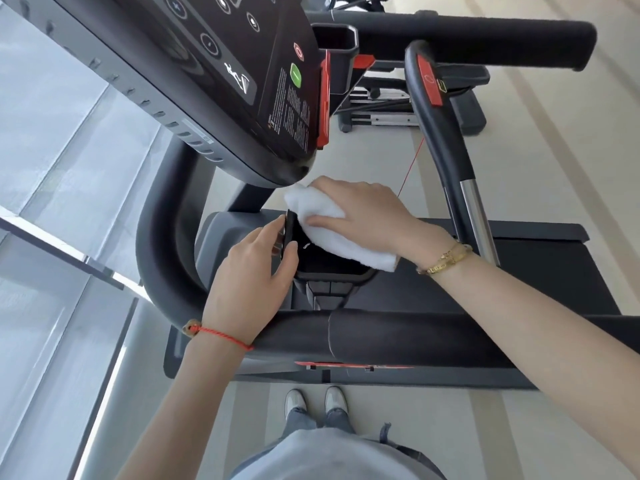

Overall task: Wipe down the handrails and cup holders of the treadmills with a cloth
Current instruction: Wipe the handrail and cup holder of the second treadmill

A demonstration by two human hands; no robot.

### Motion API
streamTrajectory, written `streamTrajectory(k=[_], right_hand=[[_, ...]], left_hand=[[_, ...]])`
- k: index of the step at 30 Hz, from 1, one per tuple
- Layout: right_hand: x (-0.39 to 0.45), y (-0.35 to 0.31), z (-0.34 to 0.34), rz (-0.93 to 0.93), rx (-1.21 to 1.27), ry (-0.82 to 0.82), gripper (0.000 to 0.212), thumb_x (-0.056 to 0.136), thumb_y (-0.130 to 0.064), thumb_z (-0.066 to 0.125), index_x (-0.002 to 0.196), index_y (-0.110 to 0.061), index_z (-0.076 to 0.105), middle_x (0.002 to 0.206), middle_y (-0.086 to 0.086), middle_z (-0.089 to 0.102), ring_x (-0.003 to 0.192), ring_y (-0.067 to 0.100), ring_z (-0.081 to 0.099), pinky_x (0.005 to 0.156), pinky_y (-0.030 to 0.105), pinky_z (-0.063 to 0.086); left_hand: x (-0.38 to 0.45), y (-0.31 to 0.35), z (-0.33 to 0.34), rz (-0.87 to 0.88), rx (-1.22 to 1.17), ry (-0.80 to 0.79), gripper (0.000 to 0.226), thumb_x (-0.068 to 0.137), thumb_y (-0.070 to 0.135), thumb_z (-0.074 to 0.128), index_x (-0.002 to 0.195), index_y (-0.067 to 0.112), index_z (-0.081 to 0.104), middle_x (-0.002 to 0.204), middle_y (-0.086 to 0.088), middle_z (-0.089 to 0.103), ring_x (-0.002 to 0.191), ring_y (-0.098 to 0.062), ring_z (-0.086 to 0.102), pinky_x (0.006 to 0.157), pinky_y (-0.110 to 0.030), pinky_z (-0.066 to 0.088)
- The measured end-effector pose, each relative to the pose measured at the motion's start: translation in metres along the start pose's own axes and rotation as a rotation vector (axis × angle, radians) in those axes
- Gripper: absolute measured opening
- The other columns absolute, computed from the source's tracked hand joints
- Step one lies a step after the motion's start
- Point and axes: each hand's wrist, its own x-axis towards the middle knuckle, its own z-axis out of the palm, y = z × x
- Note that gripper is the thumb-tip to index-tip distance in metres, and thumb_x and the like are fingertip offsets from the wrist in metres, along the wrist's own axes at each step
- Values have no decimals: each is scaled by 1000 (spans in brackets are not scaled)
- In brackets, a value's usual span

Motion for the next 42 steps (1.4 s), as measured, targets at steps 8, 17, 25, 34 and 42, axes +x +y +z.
streamTrajectory(k=[8,17,25,34,42], right_hand=[[1,9,-6,56,116,-88,42,91,-62,47,117,-28,49,74,-14,53,73,17,55,60,31,38],[-34,10,4,130,219,-2,51,93,-53,50,137,-30,38,130,-6,53,108,19,54,77,31,32],[-18,8,-5,374,428,-61,47,97,-54,43,112,-10,53,98,3,62,86,17,59,68,27,44],[-62,-6,14,487,561,-22,49,96,-52,45,126,-16,33,90,-15,51,77,-2,52,56,18,36],[-39,4,-10,387,483,-142,56,98,-49,42,143,-16,32,116,-5,51,100,18,52,69,21,39]], left_hand=[[1,0,0,14,-24,8,44,95,35,52,136,17,55,104,4,67,91,-11,62,80,-24,49],[0,2,-2,4,-31,6,45,96,32,53,137,16,54,106,2,68,95,-13,63,85,-29,52],[0,3,-3,2,-37,13,45,96,34,51,138,17,54,105,4,67,94,-9,61,85,-27,51],[-1,3,-2,16,-34,18,46,95,35,49,137,16,54,103,4,67,90,-8,60,82,-21,48],[-2,4,-3,2,-49,18,47,95,36,48,137,16,54,109,1,68,96,-14,64,90,-35,54]])
